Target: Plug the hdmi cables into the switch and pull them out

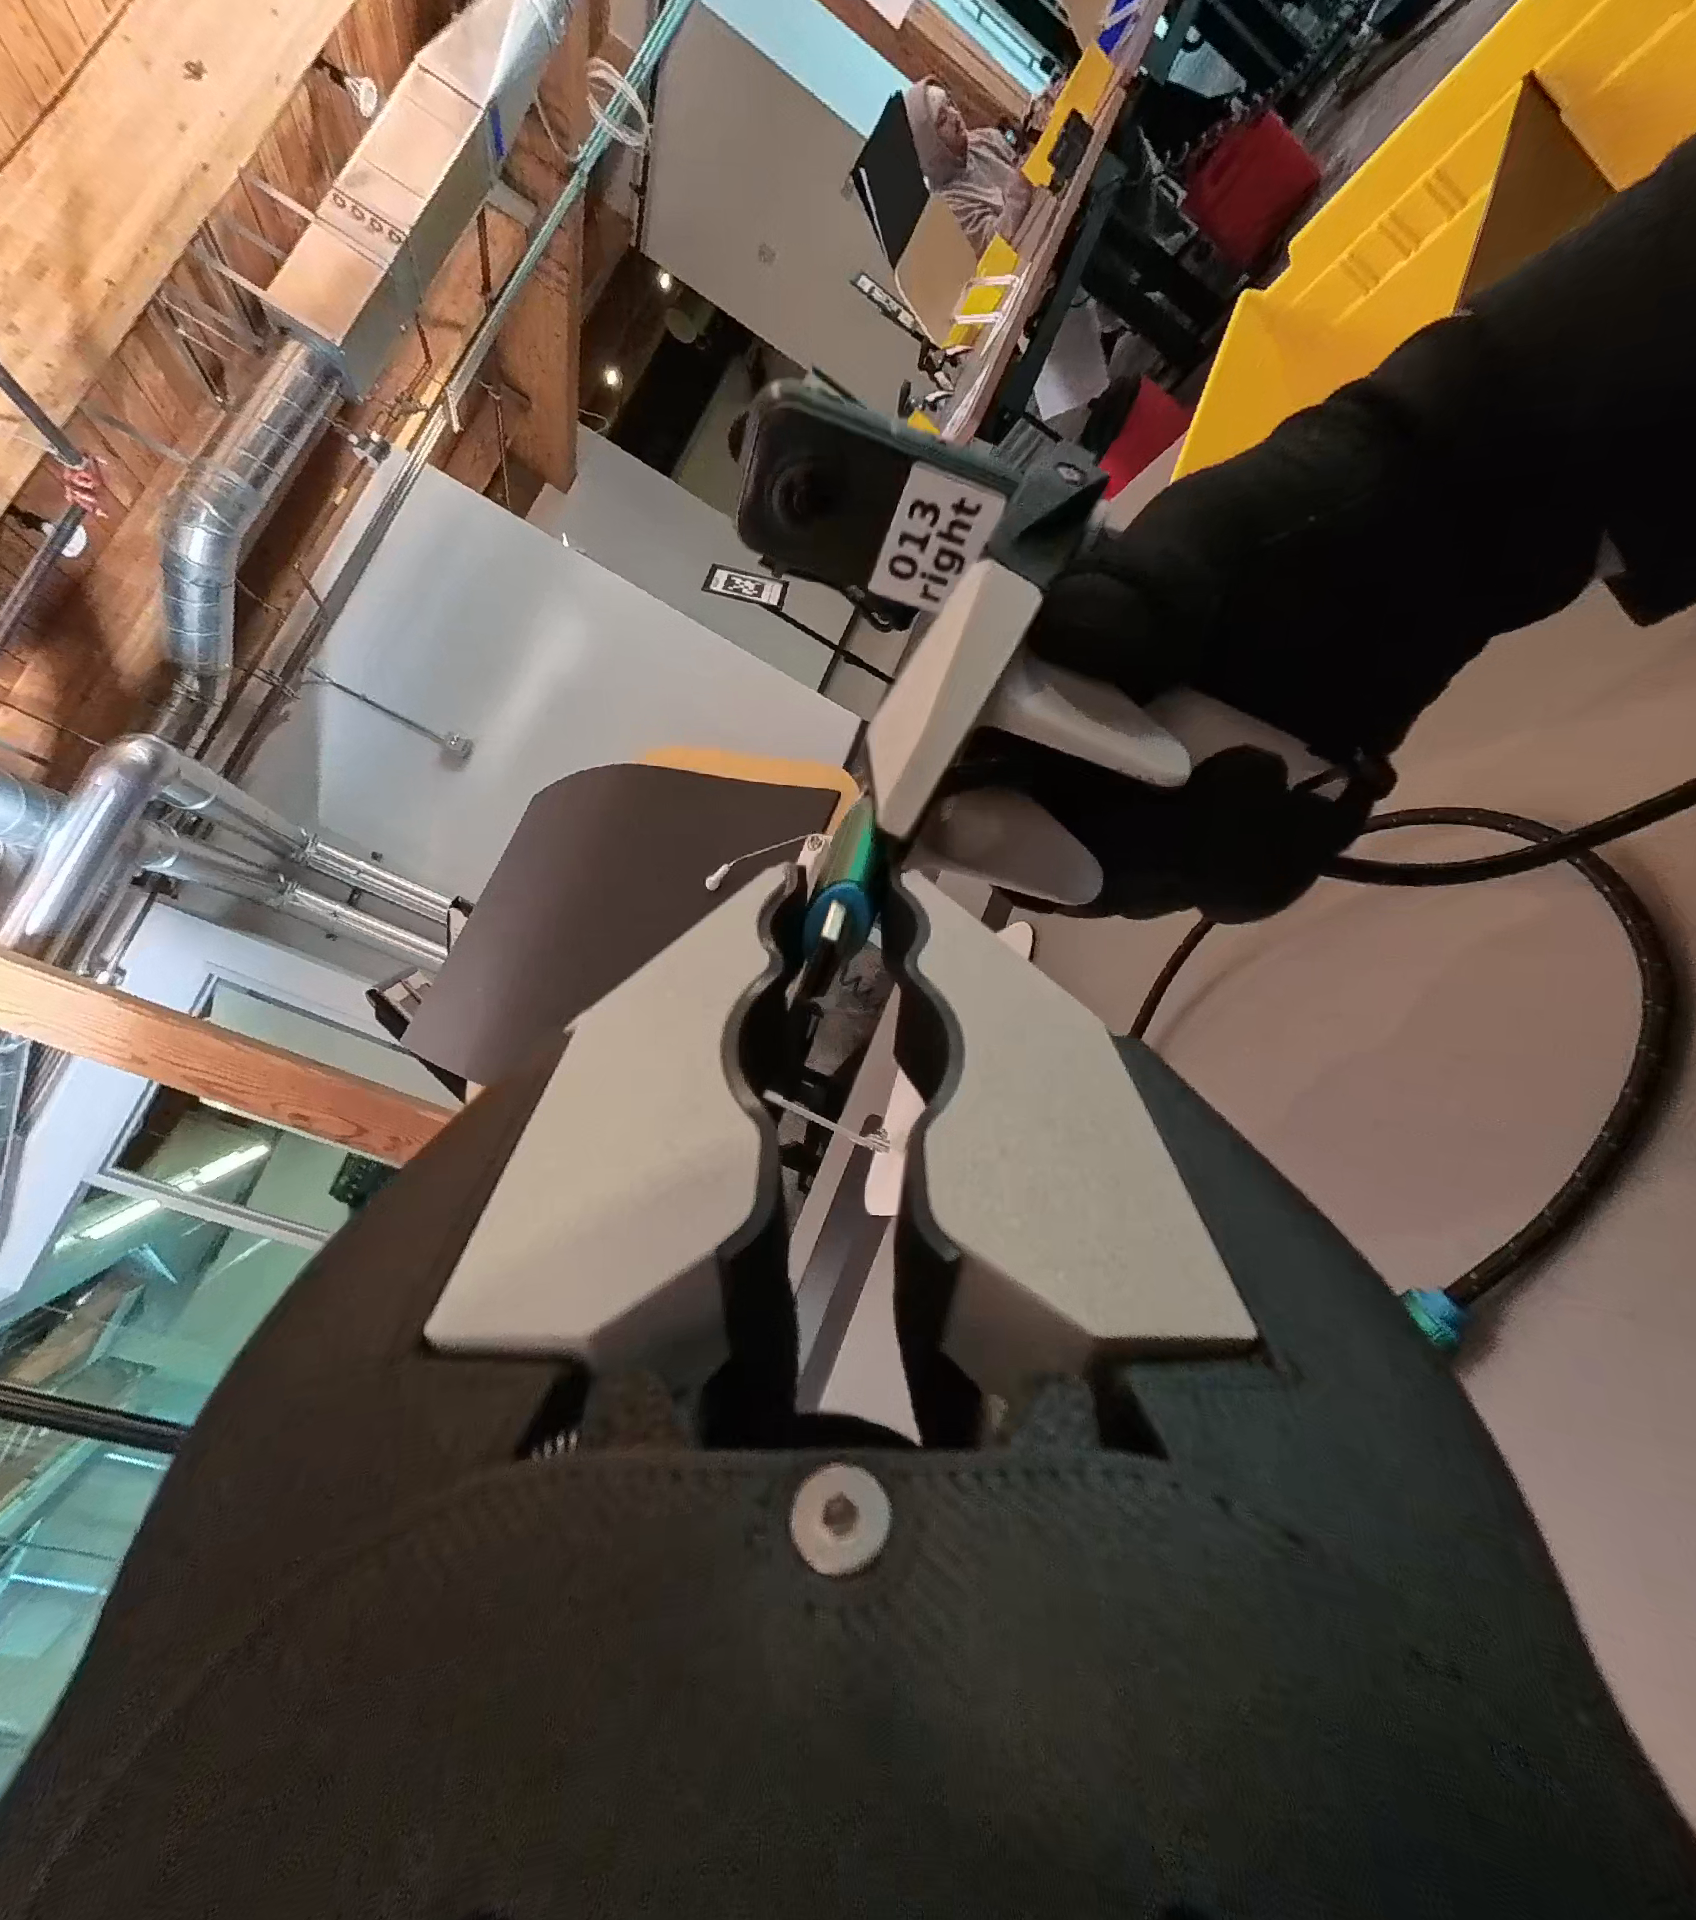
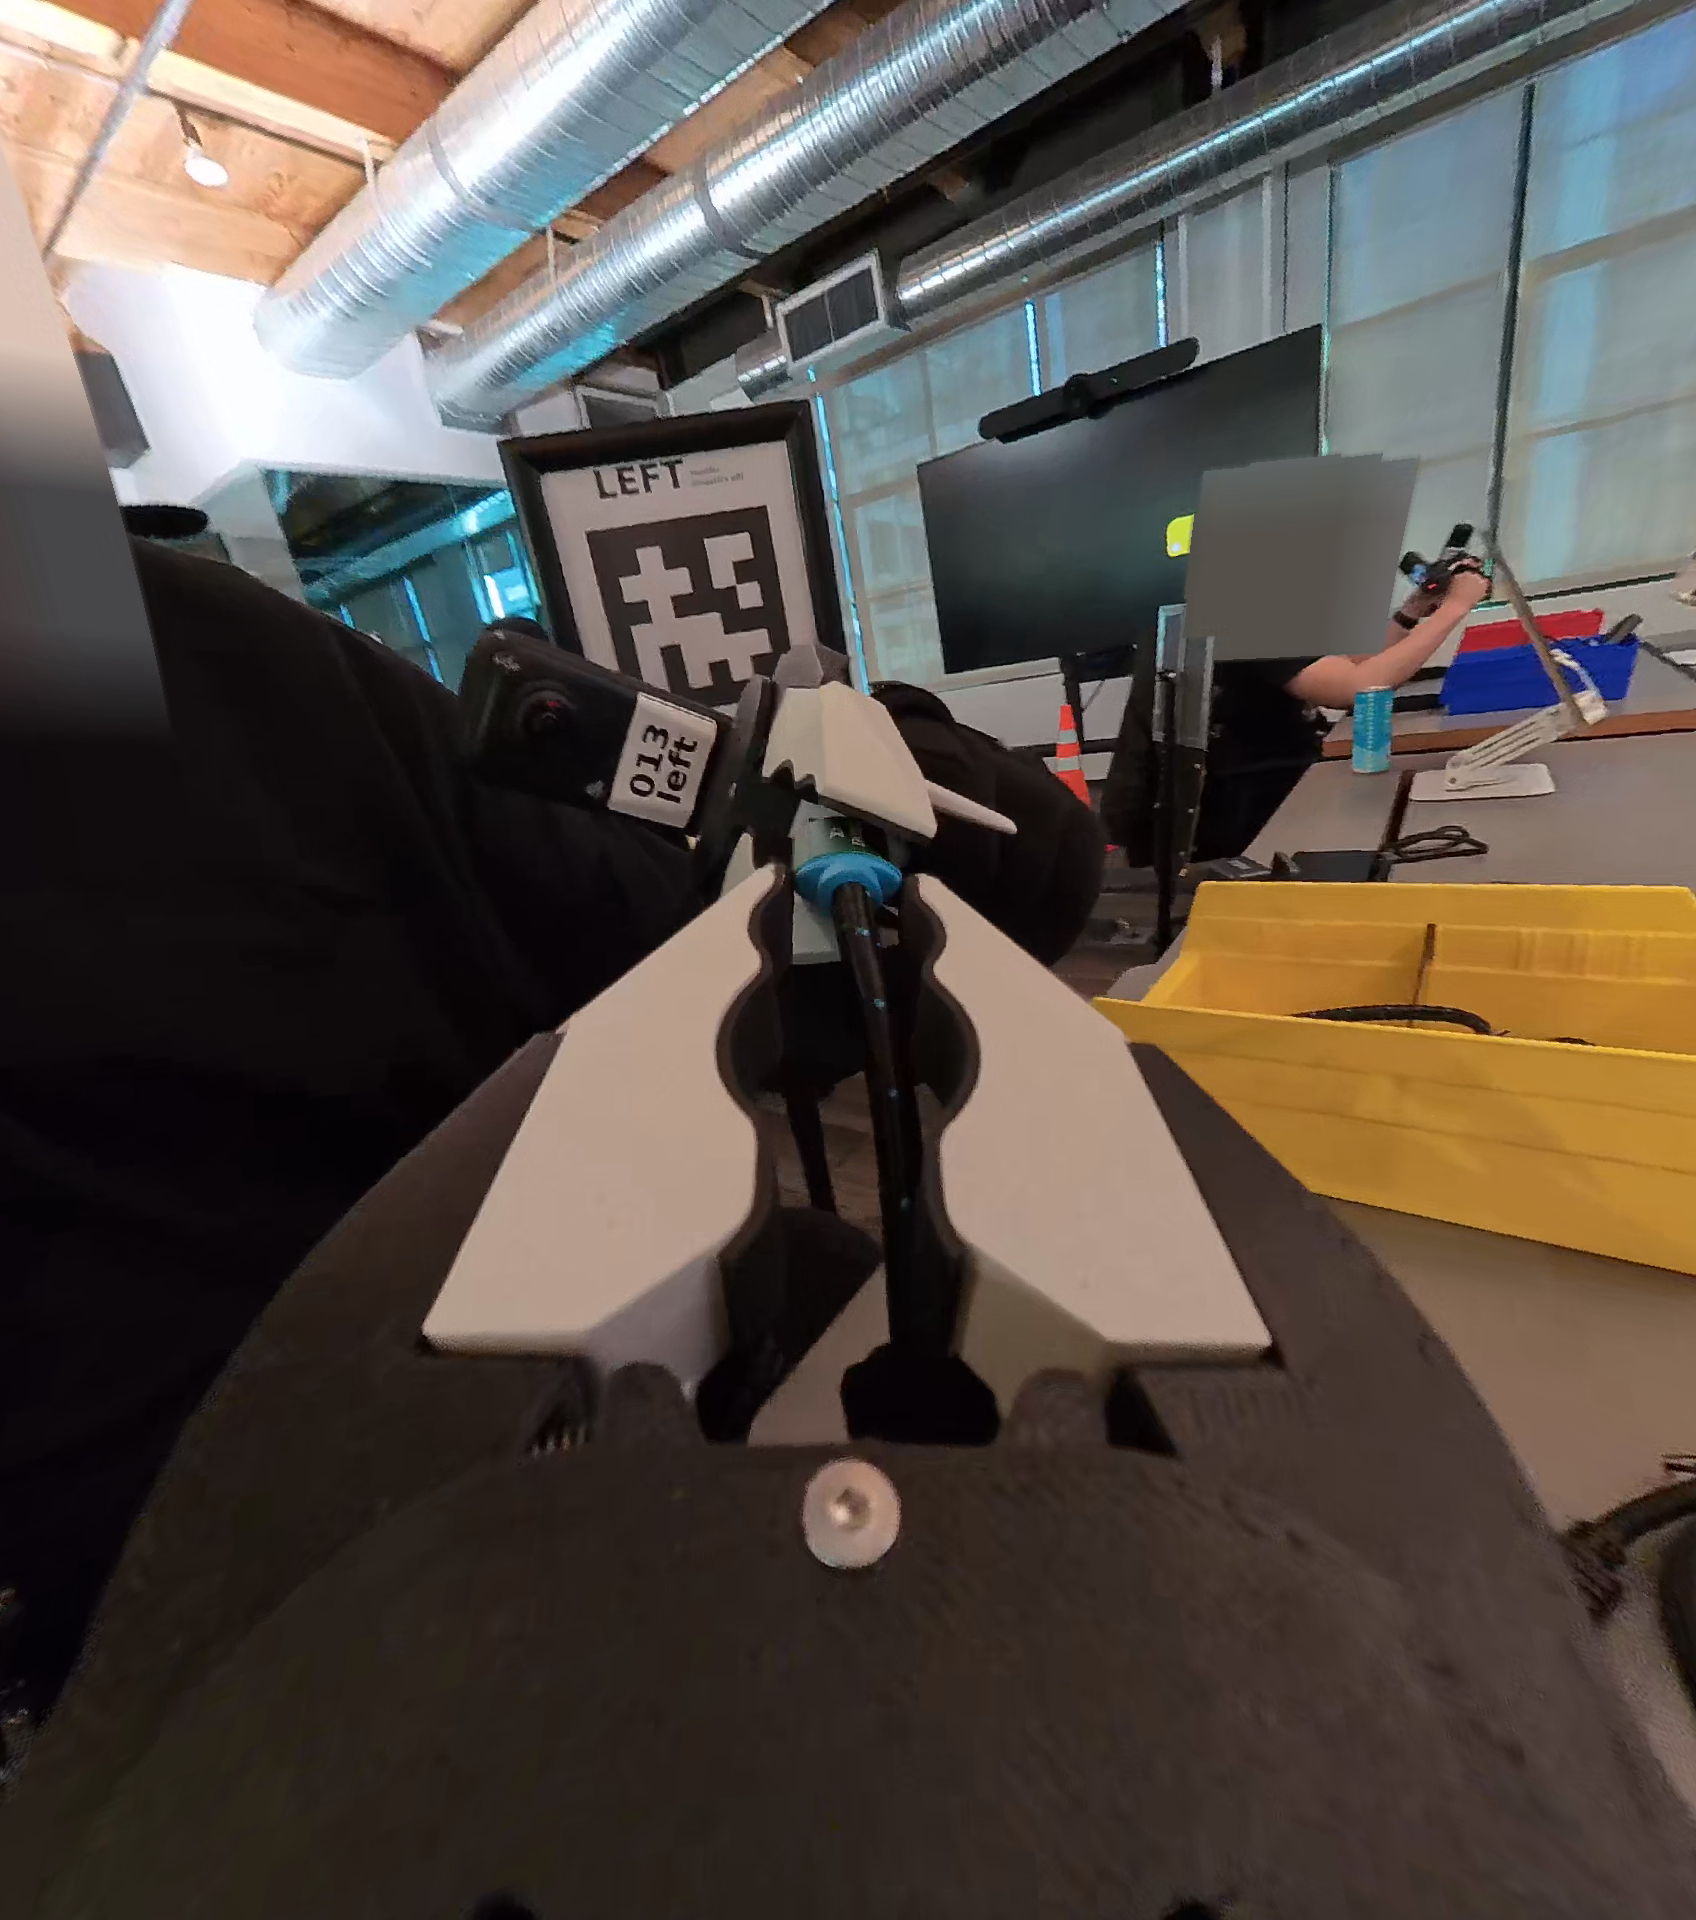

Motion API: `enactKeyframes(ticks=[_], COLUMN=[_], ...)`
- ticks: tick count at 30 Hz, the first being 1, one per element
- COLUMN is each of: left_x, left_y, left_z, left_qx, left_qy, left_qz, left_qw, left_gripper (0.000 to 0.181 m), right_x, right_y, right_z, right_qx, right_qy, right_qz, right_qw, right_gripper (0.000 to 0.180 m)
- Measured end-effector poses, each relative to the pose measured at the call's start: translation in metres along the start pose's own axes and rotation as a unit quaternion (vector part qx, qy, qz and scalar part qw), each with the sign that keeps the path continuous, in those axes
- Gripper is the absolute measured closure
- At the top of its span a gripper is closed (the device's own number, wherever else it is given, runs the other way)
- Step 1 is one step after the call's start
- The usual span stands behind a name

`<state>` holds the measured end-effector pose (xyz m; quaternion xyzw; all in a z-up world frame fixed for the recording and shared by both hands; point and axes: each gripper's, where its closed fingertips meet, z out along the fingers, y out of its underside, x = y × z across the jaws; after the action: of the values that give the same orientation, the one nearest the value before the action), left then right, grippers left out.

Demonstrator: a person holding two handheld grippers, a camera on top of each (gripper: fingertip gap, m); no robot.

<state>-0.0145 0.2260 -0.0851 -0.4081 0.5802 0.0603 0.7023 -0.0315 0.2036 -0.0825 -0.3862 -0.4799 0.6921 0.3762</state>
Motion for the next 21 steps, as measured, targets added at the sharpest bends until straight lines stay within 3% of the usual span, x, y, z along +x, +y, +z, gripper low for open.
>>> enactKeyframes(ticks=[21], left_x=[0.0052], left_y=[-0.0013], left_z=[0.0028], left_qx=[-0.001], left_qy=[0.005], left_qz=[0.008], left_qw=[1.000], left_gripper=[0.170], right_x=[-0.0033], right_y=[0.0032], right_z=[0.0047], right_qx=[-0.005], right_qy=[-0.004], right_qz=[-0.008], right_qw=[1.000], right_gripper=[0.162])
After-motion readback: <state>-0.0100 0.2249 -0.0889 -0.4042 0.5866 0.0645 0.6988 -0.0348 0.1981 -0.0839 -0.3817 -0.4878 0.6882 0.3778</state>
